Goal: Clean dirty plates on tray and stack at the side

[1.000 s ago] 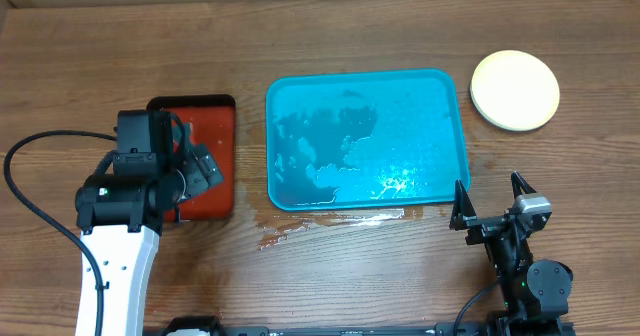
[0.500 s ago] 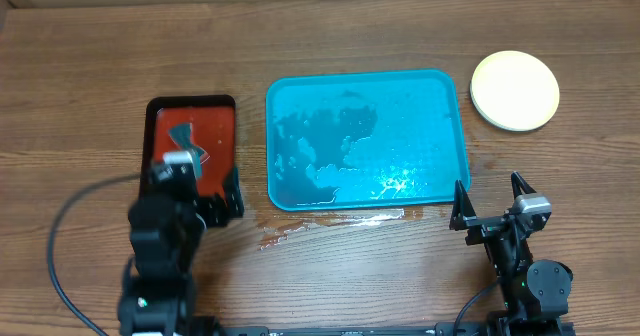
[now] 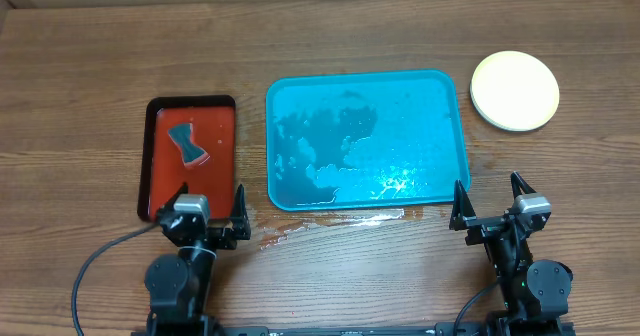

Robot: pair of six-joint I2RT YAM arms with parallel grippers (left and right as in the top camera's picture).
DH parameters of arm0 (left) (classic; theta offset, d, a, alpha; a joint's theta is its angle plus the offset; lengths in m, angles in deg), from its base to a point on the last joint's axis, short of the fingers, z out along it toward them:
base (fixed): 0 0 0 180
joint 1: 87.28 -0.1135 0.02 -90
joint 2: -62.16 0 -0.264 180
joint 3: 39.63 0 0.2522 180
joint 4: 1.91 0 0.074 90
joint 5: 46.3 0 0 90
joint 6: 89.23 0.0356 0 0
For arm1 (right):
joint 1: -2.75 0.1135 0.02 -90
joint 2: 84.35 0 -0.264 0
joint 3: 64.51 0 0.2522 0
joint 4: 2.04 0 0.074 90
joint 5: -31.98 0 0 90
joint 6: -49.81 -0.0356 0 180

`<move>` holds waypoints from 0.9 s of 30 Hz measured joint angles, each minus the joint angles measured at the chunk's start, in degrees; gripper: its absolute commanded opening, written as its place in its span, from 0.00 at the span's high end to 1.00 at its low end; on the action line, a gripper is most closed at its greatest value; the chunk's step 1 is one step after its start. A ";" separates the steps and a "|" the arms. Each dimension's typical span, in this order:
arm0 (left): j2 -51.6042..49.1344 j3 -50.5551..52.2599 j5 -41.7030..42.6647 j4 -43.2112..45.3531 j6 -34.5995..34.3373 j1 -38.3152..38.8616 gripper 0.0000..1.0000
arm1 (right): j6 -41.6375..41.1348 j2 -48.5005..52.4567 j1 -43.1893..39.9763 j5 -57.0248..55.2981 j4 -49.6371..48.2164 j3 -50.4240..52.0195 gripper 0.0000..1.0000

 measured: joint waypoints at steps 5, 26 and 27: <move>5.86 0.68 -0.26 -1.68 0.04 1.73 0.00 | 0.00 0.00 0.00 0.00 0.00 -0.02 0.00; 6.19 0.68 -3.13 -2.14 1.92 3.43 0.00 | 0.00 0.00 0.00 -0.02 -0.02 0.00 0.00; 6.19 0.68 -3.17 -2.14 2.08 3.43 0.00 | 0.00 0.00 0.00 0.02 0.00 0.00 0.00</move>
